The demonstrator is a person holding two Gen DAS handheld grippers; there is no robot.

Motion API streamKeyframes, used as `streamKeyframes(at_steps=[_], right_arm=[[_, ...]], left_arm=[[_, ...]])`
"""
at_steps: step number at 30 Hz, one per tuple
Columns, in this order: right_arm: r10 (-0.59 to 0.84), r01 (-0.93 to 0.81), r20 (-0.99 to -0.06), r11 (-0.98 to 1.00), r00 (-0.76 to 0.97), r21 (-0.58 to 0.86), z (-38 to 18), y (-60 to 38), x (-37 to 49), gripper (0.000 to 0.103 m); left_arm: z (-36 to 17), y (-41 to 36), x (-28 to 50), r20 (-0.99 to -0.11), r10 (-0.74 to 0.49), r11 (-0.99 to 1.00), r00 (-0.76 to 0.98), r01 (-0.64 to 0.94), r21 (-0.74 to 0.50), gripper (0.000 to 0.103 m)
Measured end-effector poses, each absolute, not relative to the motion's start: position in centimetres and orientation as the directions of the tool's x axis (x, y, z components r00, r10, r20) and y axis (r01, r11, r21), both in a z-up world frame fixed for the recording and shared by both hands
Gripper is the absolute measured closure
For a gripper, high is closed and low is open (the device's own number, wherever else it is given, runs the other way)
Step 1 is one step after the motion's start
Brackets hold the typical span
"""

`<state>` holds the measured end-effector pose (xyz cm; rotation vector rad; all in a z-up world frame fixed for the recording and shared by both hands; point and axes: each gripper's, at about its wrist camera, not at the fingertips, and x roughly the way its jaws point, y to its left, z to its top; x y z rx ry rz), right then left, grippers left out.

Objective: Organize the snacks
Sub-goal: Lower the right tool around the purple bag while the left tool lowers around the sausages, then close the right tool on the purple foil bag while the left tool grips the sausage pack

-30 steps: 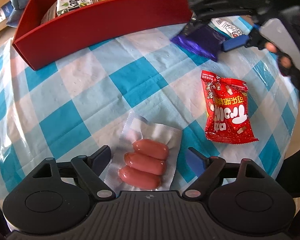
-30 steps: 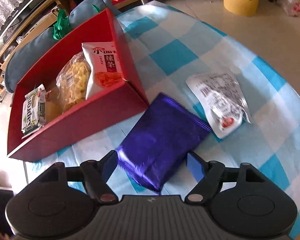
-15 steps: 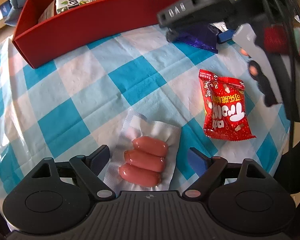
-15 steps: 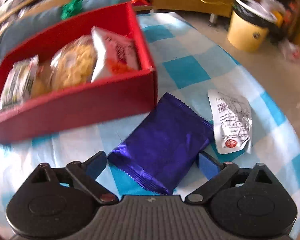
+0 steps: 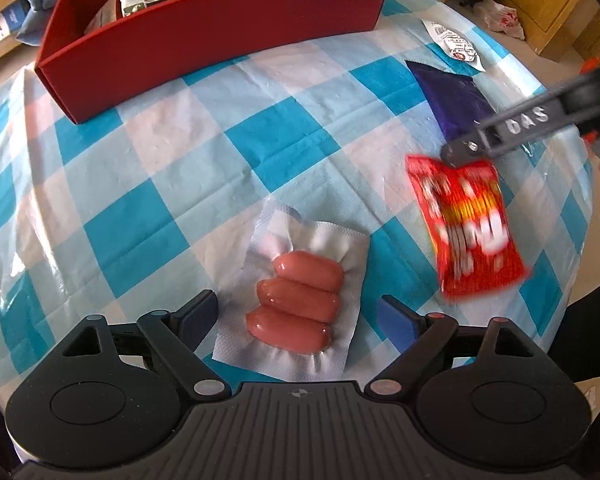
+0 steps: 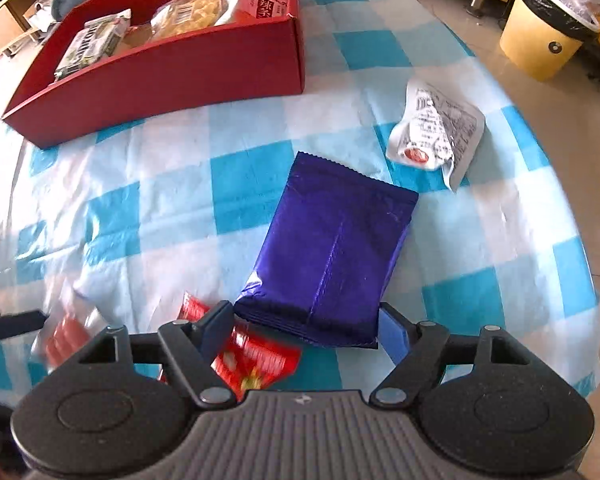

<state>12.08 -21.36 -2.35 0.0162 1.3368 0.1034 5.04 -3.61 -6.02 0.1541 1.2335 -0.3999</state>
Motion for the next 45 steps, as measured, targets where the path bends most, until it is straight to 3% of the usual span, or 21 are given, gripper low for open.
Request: streamKeyframes(at_steps=[7,11,18,20,22,25,39,45], right_arm=[[0.148,0.1,-0.94,0.977,0.309,0.187,-2.3,-23.5,13.9,0.025],[0.107,0.048,-0.942,0.991,0.318,0.129,-3.3,-21.2,14.3,0.003],[0.017,0.024,-0.945,0.999,0.327,0.027,-4.1,-19.5,14.3,0.003],[0.026,-0.007,-0.944,1.0,0.329,0.025,-4.1,-19.4,14.1,0.009],[0.016,-0.043,-0.939,0.999,0.344,0.001,-3.6,-19.0,13.3,0.024],[0.043,-0.095,-0.936,0.995,0.348,0.01,-3.2,-18.6,12.6,0.033],[0.157,-0.236,-0.918,0.969,0.364,0.073,-1.7,-15.9,10.8,0.034],[0.14,-0.289,-0.932,0.956,0.335,0.039,-2.7,-13.8,11.4,0.03]], left_arm=[[-6.0,-3.5,5.7,-0.939,-0.216,0.93,0.266,0.348,-0.116,0.01],[-6.1,-3.3,5.9,-0.94,-0.199,0.935,0.276,0.341,-0.098,0.008],[-6.8,-5.2,5.3,-0.943,-0.117,0.915,0.312,0.403,0.021,0.005],[-6.5,-5.2,5.3,-0.941,-0.116,0.916,0.318,0.399,0.022,0.015],[-6.0,-5.1,5.2,-0.938,-0.121,0.92,0.324,0.392,0.016,0.025],[-5.7,-4.9,5.1,-0.939,-0.125,0.927,0.321,0.376,0.005,0.026],[-4.6,-2.1,5.9,-0.931,-0.1,0.977,0.35,0.209,-0.027,0.027],[-5.6,-1.9,7.2,-0.937,-0.058,0.988,0.345,0.156,-0.003,0.027]])
